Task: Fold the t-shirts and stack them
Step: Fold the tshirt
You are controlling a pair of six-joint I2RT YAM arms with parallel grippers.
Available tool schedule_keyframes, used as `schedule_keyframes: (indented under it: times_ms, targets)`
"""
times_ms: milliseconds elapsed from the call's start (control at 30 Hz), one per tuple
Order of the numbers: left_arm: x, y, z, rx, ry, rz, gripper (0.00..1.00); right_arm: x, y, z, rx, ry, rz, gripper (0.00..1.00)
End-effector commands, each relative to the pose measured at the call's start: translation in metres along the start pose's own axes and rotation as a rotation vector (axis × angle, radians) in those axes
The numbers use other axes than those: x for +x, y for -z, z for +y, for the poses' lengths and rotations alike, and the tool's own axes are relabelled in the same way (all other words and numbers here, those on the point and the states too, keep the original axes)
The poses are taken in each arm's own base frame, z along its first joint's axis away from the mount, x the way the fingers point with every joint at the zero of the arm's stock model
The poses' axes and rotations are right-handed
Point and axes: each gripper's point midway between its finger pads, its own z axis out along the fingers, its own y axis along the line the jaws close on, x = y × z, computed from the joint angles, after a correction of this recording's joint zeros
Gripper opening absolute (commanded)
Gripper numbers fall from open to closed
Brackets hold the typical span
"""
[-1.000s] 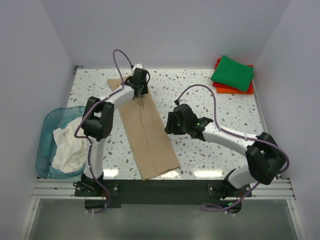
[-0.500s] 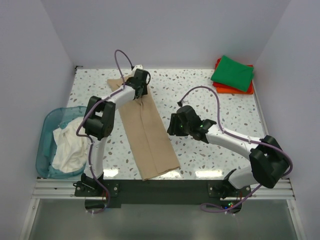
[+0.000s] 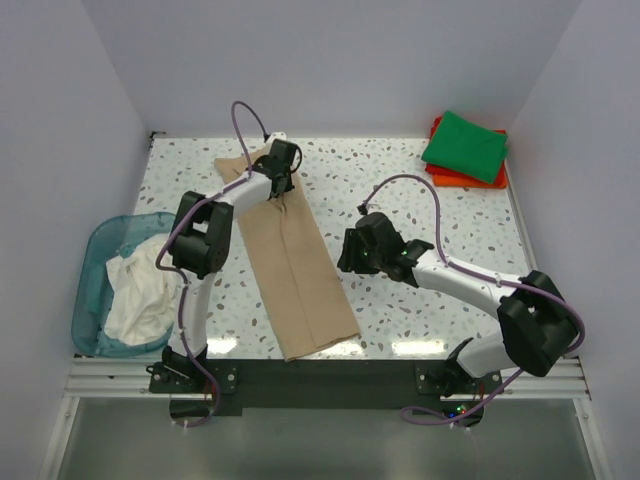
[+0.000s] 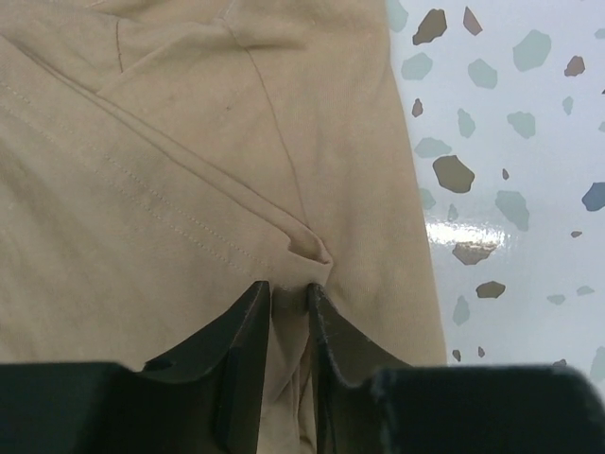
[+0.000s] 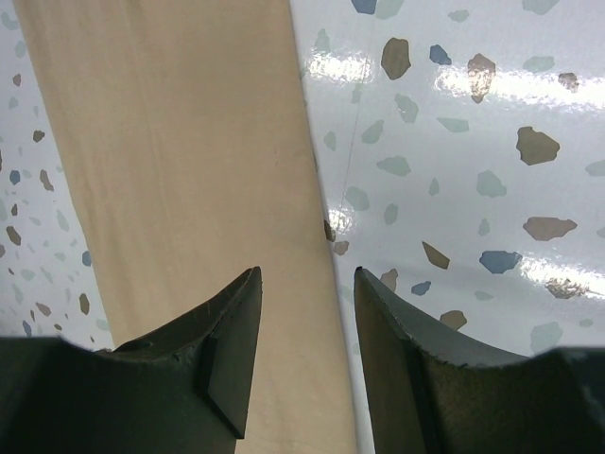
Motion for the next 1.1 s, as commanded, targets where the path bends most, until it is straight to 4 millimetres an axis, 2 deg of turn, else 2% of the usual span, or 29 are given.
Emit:
schedule_keyframes:
  times_ms: [0,200,300,333,367,400,467,500,533,600,733,833,1067]
  targets:
    - [-0.028,0.004,-0.007,0.003,0.026,-0.076,0.20,-0.011,0.009,0.006,-0.039,0.005,-0.042,0.48]
    - [-0.033,0.022,0.010,-0.054,0.090,-0.117,0.09,-0.010,0.008,0.003,-0.036,0.005,-0.041,0.47]
    - [-0.033,0.035,0.020,-0.074,0.127,-0.141,0.07,-0.008,0.007,0.004,-0.043,0.005,-0.035,0.47]
    - [-0.023,0.037,0.025,-0.085,0.142,-0.130,0.07,-0.009,0.006,0.004,-0.043,0.001,-0.035,0.47]
    - [-0.030,0.045,0.028,-0.085,0.166,-0.153,0.06,-0.008,0.006,0.004,-0.046,0.004,-0.033,0.47]
    - [-0.028,0.048,0.030,-0.083,0.192,-0.156,0.06,-0.007,0.006,0.004,-0.044,0.006,-0.030,0.47]
    - [-0.021,0.056,0.036,-0.092,0.219,-0.158,0.06,-0.006,0.005,0.004,-0.045,0.006,-0.027,0.47]
    - [-0.019,0.057,0.039,-0.096,0.236,-0.160,0.07,-0.006,0.005,0.004,-0.049,0.004,-0.027,0.47]
    - [-0.009,0.058,0.043,-0.103,0.250,-0.148,0.07,-0.006,0.005,0.004,-0.051,0.004,-0.027,0.47]
    - [-0.007,0.062,0.047,-0.113,0.279,-0.157,0.07,-0.004,0.005,0.005,-0.057,0.009,-0.020,0.47]
    - [0.011,0.068,0.059,-0.147,0.358,-0.145,0.08,-0.002,0.005,0.003,-0.052,0.008,-0.016,0.47]
    - [0.024,0.071,0.068,-0.167,0.420,-0.140,0.12,0.001,0.004,0.001,-0.053,0.012,-0.009,0.47]
    - [0.047,0.073,0.074,-0.140,0.559,-0.122,0.30,0.004,0.003,-0.001,-0.046,0.023,0.002,0.47]
